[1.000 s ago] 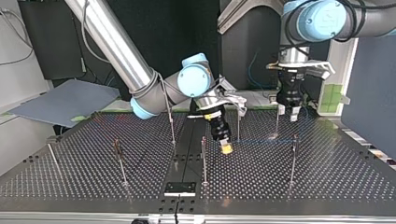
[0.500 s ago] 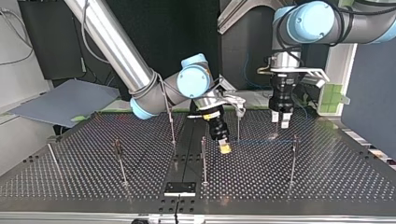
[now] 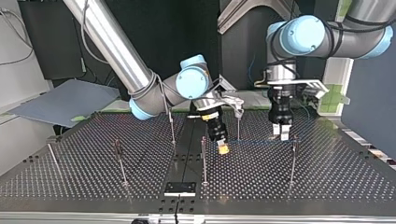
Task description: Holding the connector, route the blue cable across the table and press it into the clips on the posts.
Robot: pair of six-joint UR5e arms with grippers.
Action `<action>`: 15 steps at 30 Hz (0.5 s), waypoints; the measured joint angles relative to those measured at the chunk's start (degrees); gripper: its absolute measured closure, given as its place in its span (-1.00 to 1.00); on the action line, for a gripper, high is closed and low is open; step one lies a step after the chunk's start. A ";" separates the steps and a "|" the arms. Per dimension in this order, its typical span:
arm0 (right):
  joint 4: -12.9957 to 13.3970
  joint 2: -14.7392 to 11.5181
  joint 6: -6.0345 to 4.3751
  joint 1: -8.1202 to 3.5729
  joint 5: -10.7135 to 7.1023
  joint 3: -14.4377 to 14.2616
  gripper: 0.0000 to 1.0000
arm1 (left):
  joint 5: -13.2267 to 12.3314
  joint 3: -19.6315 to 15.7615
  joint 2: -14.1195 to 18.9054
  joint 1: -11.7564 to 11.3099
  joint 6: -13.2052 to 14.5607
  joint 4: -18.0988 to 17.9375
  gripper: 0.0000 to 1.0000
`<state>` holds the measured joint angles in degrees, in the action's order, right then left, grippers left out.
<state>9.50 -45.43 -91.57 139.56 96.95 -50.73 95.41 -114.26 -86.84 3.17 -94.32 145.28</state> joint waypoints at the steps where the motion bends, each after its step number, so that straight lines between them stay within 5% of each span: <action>1: 0.00 0.01 0.02 -0.05 0.00 0.00 1.00 | 0.04 0.35 -0.53 0.15 0.17 -0.20 -1.00; 15: 0.07 0.10 0.21 -0.71 0.01 0.00 1.00 | 3.71 5.93 -6.32 1.68 1.12 -1.71 -1.00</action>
<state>9.57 -45.33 -91.36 138.85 96.97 -50.74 99.12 -108.33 -93.16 4.85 -93.20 143.58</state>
